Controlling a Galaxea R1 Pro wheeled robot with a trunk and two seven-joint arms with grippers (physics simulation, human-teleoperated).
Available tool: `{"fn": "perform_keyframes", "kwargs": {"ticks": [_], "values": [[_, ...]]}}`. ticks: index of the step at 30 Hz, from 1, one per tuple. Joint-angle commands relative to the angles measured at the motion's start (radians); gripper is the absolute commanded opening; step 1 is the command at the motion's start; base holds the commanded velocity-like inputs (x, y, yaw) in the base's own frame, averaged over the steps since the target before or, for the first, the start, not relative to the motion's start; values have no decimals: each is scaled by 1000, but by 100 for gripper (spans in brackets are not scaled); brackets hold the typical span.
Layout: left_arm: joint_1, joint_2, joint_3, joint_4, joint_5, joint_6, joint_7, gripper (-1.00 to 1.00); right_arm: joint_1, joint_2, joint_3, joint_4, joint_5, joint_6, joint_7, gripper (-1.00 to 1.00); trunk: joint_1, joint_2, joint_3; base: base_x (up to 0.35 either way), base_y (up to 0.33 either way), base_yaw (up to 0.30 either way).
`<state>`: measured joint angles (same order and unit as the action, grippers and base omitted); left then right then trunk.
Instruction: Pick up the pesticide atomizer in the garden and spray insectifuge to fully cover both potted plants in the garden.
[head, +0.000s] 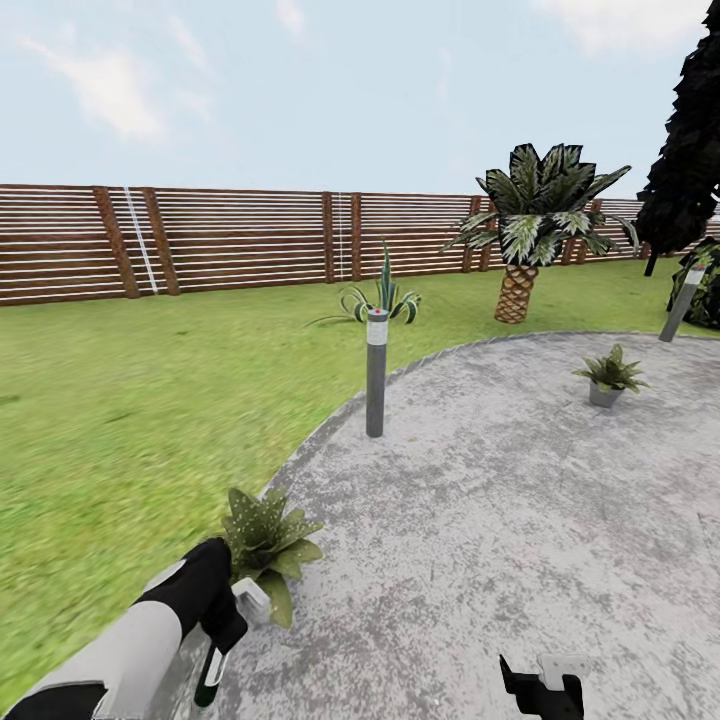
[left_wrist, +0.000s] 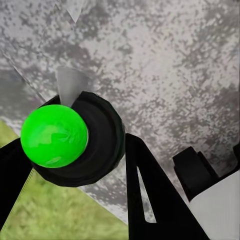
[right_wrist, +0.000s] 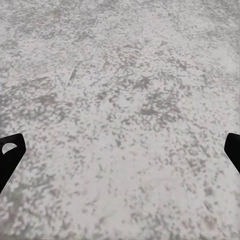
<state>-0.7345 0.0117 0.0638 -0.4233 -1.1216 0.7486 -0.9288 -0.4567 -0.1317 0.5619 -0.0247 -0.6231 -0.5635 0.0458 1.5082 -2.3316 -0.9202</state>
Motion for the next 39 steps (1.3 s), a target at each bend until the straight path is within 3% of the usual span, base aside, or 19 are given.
{"fn": "perform_keyframes", "kwargs": {"ticks": [1, 5, 9, 15, 20, 24, 29, 34, 39], "values": [[-3, -2, 7, -2, -7, 6, -8, -100, 0, 0, 6, 0, -10, -3, 5, 100, 0, 0, -1, 0, 0, 0], [-15, -2, 7, -2, -7, 10, -21, -100, 0, 0, 6, 0, -10, -3, 5, 100, 0, 0, -1, 0, 0, 0], [-73, -3, 4, -2, -11, 16, -130, -100, 0, 0, 6, 0, -10, -3, 5, 100, 0, 0, -1, 0, 0, 0], [-123, -2, 0, 0, -14, 78, -147, -100, 0, 0, 6, 0, -10, -3, 5, 100, 0, 0, -1, 0, 0, 0], [-118, 6, -5, 11, -11, 93, -154, -100, 0, 0, 6, 0, -10, -3, 5, 100, 0, 0, -1, 0, 0, 0], [-112, 11, -8, 14, -21, 81, -214, -100, 0, 0, 6, 0, -10, -3, 5, 100, 0, 0, -1, 3, 0, 0], [-110, 5, -11, 16, -22, 81, -224, -100, 0, 0, 6, 0, -10, -3, 5, 100, 0, 0, -1, 257, 0, 0], [-107, 2, -62, 17, -34, 87, -225, -100, 0, 0, 6, 0, -10, -3, 5, 100, 0, 0, -1, 152, 0, 0], [-95, 10, -68, 82, -35, 82, -224, -100, 0, 0, 6, 0, -10, -3, 5, 100, 0, 0, -1, 5, 0, 0]]}}
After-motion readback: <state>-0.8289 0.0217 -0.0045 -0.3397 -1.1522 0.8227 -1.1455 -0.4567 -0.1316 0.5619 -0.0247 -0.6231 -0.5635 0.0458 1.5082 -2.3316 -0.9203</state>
